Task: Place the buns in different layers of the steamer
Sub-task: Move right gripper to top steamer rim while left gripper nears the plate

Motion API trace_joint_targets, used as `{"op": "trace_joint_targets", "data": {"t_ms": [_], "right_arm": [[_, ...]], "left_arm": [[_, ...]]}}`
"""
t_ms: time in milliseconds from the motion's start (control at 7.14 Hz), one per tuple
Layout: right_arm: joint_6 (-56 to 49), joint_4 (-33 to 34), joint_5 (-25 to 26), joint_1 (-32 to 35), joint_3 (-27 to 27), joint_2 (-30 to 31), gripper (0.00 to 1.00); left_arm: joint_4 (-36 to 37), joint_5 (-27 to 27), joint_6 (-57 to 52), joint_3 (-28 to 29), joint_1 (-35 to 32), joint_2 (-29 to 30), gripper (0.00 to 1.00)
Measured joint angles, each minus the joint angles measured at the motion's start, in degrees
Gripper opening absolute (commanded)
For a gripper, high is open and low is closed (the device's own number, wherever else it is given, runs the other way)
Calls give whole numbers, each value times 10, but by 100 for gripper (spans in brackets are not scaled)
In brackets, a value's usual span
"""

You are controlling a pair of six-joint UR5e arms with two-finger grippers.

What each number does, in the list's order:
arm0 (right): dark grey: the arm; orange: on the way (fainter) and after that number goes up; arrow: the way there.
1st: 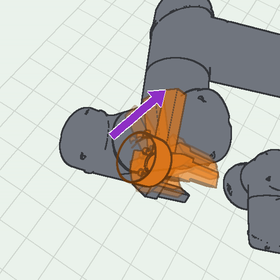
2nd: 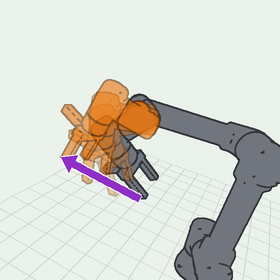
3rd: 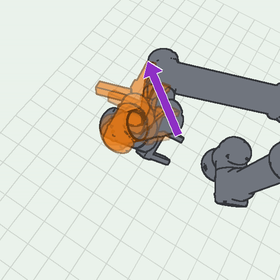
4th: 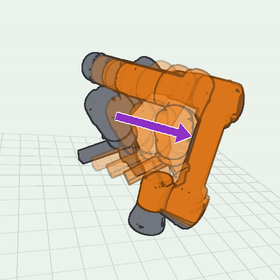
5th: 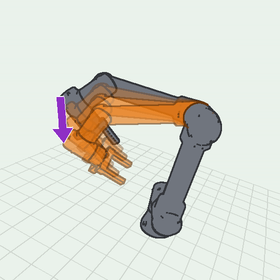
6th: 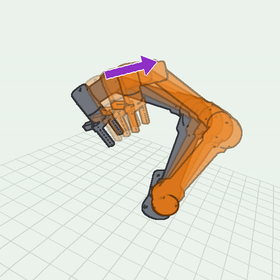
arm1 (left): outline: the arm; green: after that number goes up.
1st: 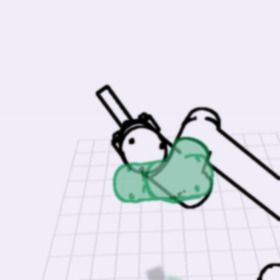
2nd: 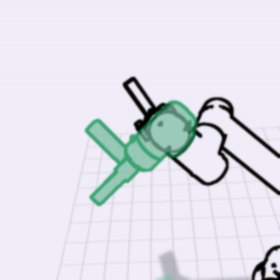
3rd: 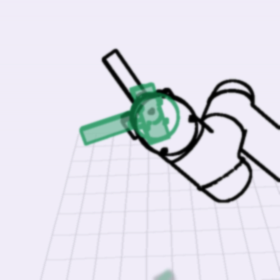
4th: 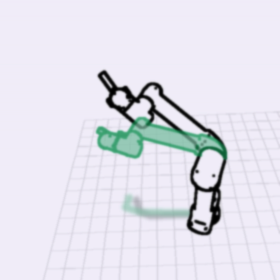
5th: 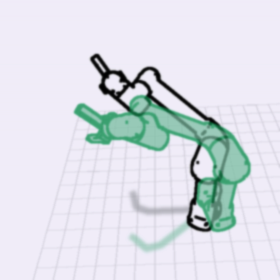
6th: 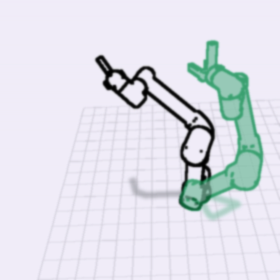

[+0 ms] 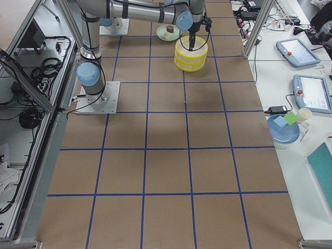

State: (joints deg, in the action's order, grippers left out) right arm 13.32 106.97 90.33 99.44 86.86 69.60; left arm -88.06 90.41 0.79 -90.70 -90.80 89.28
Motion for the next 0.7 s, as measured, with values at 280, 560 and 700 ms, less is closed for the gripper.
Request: {"op": "trace_joint_targets", "data": {"t_ms": [280, 560, 700], "right_arm": [[3, 63, -1, 4, 30, -43, 65], [13, 78, -3, 3, 38, -53, 15], [23, 78, -9, 3, 37, -52, 13]], "left_arm": [[-1, 12, 0, -5, 3, 3, 100], [29, 14, 0, -50, 6, 20, 100], [58, 13, -3, -79, 7, 30, 100]]}}
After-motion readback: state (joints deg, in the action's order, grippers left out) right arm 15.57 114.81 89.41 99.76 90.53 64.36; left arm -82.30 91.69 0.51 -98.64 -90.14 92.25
